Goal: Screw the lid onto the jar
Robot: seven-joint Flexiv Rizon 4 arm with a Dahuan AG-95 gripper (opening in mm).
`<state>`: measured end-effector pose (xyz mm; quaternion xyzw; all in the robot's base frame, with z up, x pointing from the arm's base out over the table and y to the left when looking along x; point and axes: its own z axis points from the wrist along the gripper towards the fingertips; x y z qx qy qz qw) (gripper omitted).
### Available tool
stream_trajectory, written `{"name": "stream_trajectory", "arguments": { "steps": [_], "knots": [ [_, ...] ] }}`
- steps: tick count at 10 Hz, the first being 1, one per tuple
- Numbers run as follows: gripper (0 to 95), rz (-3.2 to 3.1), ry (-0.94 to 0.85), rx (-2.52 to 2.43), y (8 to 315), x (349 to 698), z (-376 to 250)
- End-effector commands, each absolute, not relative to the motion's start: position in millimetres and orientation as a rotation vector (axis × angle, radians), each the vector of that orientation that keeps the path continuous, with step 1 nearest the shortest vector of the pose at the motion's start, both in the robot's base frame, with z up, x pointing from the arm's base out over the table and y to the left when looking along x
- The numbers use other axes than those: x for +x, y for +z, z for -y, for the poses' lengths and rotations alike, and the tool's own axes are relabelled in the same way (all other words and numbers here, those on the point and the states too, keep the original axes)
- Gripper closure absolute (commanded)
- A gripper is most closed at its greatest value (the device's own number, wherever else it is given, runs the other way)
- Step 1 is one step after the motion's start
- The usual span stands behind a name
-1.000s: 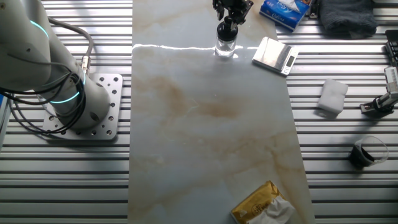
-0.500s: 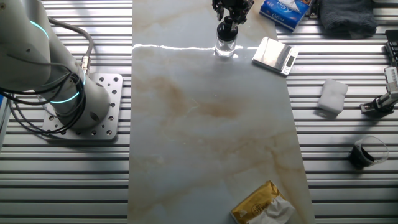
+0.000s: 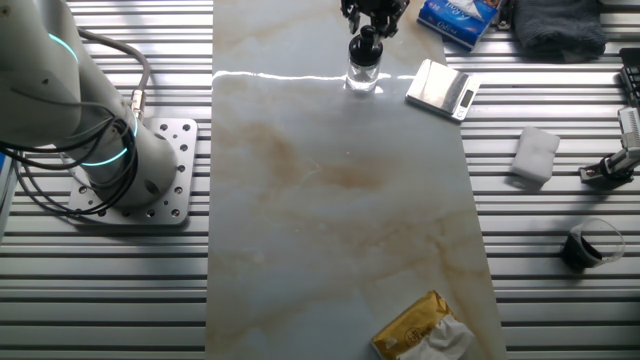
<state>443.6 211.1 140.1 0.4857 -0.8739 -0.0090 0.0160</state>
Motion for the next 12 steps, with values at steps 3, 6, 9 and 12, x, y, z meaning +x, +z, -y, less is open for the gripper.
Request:
{"name": "stream_trajectory", "arguments": {
  "steps": [3, 6, 9, 12],
  "knots": [
    [57.0, 2.658, -0.011, 1.620, 140.1, 443.2, -211.0],
    [76.0, 2.634, -0.007, 1.665, 140.1, 443.2, -211.0],
    [76.0, 2.638, -0.005, 1.663, 140.1, 443.2, -211.0],
    [95.0, 2.647, -0.006, 1.651, 140.1, 443.2, -211.0]
  ]
}}
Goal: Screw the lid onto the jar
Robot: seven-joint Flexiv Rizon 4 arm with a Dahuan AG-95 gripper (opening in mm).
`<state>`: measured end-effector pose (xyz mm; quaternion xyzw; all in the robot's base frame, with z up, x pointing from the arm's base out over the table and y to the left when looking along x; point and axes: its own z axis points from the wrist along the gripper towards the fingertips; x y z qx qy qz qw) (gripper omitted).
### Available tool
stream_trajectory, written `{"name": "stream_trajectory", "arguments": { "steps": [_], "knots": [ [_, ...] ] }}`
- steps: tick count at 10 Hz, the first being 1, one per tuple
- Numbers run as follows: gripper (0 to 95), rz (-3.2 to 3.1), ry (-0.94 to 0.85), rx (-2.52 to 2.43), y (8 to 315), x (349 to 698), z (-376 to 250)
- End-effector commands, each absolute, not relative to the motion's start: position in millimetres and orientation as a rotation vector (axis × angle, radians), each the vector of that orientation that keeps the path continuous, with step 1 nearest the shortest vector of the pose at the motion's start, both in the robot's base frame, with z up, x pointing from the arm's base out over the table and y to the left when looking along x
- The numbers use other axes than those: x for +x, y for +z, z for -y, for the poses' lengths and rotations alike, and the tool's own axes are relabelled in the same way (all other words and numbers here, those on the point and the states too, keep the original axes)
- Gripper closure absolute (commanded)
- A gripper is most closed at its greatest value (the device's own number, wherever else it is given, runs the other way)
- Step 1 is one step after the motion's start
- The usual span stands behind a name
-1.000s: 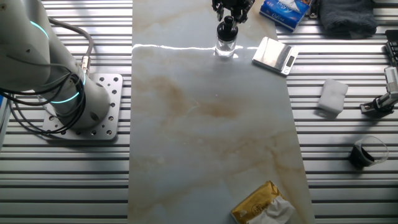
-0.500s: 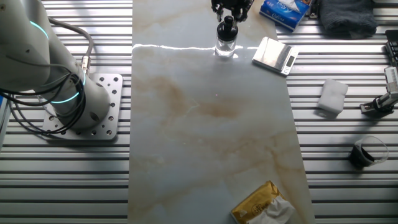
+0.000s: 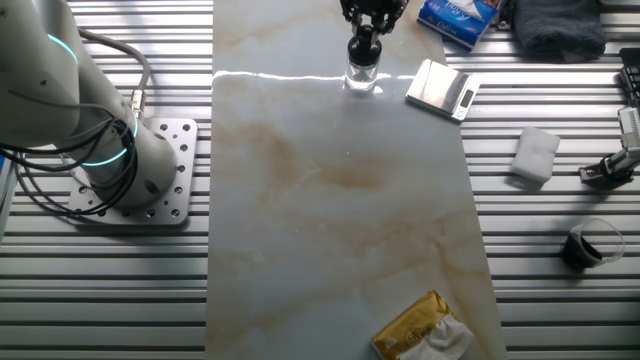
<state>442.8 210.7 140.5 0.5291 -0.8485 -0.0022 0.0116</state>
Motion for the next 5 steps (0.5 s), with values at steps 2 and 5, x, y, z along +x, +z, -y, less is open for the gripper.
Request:
{"name": "stream_trajectory", "arguments": {
  "steps": [2, 5],
  "knots": [
    [95.0, 2.665, -0.007, 1.621, 139.6, 443.6, -210.7],
    [95.0, 2.721, -0.015, 1.524, 139.6, 443.6, -210.7]
  ]
}}
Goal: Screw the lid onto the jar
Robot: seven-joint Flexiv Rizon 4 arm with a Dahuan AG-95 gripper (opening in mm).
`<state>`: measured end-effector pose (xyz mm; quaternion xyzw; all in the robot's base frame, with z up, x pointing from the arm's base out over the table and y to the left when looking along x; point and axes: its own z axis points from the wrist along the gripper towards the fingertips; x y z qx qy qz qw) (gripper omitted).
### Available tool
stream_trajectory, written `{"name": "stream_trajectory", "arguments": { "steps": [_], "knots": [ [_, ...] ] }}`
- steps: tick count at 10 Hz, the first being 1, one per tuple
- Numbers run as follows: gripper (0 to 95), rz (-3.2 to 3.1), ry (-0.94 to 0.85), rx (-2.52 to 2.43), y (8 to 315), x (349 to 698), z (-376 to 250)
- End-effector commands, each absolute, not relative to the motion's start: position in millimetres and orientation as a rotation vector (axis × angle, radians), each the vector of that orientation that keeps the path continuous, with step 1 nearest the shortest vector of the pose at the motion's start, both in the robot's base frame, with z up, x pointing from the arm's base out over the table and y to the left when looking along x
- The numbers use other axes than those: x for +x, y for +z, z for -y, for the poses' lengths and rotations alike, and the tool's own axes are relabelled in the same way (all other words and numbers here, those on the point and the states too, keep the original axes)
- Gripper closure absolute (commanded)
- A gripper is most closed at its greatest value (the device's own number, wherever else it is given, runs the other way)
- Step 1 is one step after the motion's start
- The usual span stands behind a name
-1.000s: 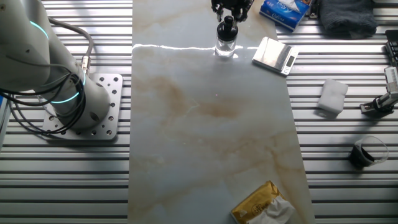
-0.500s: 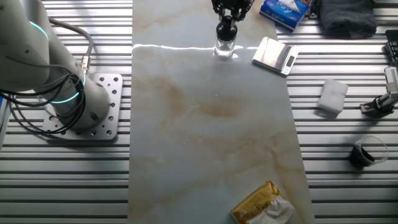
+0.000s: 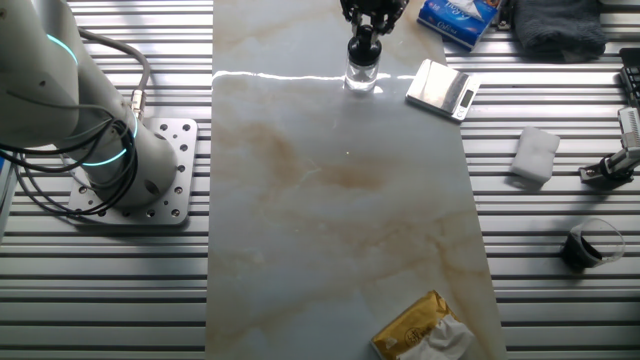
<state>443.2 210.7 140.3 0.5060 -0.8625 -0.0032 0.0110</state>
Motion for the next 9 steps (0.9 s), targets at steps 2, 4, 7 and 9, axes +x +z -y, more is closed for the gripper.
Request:
{"name": "stream_trajectory", "arguments": {
  "steps": [2, 4, 7, 9],
  "knots": [
    [95.0, 2.746, -0.018, 1.476, 139.5, 443.7, -210.7],
    [95.0, 2.787, -0.024, 1.393, 139.4, 443.7, -210.7],
    [95.0, 2.819, -0.025, 1.324, 139.4, 443.7, -210.7],
    [95.0, 2.842, -0.023, 1.270, 139.4, 443.7, -210.6]
  ]
}}
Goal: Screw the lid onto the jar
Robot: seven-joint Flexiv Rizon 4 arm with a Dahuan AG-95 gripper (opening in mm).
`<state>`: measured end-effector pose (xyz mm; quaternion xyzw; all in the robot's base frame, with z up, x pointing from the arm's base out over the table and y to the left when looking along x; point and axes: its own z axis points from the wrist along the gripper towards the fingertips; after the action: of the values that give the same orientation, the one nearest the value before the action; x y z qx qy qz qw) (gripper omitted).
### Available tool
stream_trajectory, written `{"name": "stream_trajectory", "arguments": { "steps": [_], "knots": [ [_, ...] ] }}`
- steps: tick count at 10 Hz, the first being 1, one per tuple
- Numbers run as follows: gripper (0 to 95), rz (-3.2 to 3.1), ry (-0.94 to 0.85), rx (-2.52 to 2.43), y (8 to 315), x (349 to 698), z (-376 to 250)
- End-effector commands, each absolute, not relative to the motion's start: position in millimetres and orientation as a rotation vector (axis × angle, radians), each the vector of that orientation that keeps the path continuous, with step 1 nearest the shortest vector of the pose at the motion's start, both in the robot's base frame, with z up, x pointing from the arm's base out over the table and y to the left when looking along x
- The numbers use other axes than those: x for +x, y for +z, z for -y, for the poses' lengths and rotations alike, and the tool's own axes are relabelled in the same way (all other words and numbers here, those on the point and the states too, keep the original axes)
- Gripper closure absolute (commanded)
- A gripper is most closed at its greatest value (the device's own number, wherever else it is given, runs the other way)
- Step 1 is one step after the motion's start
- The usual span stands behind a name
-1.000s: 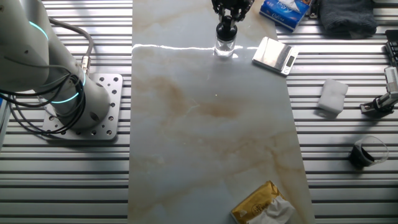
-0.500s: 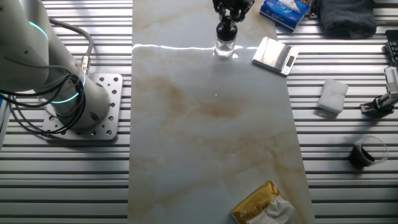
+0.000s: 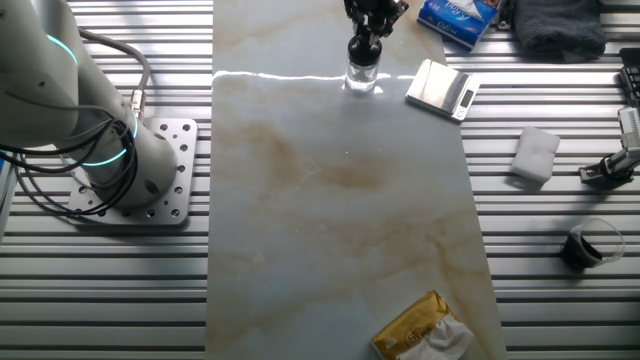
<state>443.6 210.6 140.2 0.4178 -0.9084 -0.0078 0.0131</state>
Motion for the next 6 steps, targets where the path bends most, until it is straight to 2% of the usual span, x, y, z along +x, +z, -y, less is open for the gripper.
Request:
{"name": "stream_trajectory", "arguments": {
  "steps": [1, 6],
  "knots": [
    [95.0, 2.864, -0.025, 1.220, 139.4, 443.7, -210.6],
    [95.0, 2.981, -0.031, 0.888, 139.4, 443.7, -210.6]
  ]
}}
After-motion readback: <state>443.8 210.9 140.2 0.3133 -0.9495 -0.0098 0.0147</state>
